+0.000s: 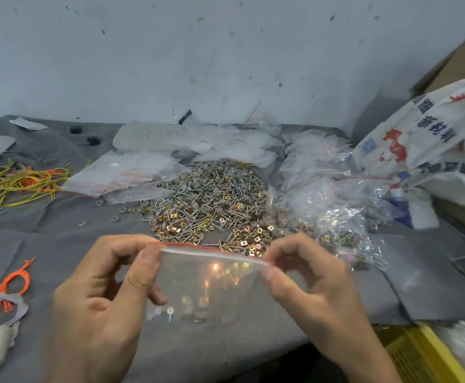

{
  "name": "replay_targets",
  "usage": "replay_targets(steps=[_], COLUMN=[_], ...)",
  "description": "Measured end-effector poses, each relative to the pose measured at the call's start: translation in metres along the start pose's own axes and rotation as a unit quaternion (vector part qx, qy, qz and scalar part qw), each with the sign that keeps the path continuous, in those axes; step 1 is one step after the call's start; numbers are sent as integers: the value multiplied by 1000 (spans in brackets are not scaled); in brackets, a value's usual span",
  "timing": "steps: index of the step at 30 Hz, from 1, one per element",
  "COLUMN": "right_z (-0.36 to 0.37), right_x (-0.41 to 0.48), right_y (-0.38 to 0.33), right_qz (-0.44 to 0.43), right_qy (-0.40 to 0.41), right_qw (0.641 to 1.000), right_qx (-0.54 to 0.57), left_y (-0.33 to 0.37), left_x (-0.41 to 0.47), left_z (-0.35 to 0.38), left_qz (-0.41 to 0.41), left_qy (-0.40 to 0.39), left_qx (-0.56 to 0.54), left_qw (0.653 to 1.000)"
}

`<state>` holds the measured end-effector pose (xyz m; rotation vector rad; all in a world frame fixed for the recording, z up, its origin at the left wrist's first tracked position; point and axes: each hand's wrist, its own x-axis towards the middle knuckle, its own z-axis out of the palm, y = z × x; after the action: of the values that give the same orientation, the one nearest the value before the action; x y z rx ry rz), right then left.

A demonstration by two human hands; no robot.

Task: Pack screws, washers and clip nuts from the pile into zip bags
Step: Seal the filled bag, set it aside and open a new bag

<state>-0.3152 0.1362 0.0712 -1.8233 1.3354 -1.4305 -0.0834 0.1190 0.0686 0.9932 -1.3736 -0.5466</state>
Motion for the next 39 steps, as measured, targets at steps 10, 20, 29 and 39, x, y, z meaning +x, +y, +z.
replay_targets(steps=[10,20,29,39], right_z=[25,-28,-38,-28], right_x=[-8,131,261,236], right_y=[26,87,214,202], right_qz=[147,201,342,386], right_qy=[-150,52,174,292], right_qw=[970,971,866,836], right_qx=[122,118,322,257], left_y=[-25,-118,-150,-152], left_x=[1,-22,-41,-24], left_z=[24,13,13,10], left_qz=[-56,-190,-157,-205], left_qy=[-82,-60,-42,-38], left_qx=[-51,82,276,258], left_qw=[994,977,947,944])
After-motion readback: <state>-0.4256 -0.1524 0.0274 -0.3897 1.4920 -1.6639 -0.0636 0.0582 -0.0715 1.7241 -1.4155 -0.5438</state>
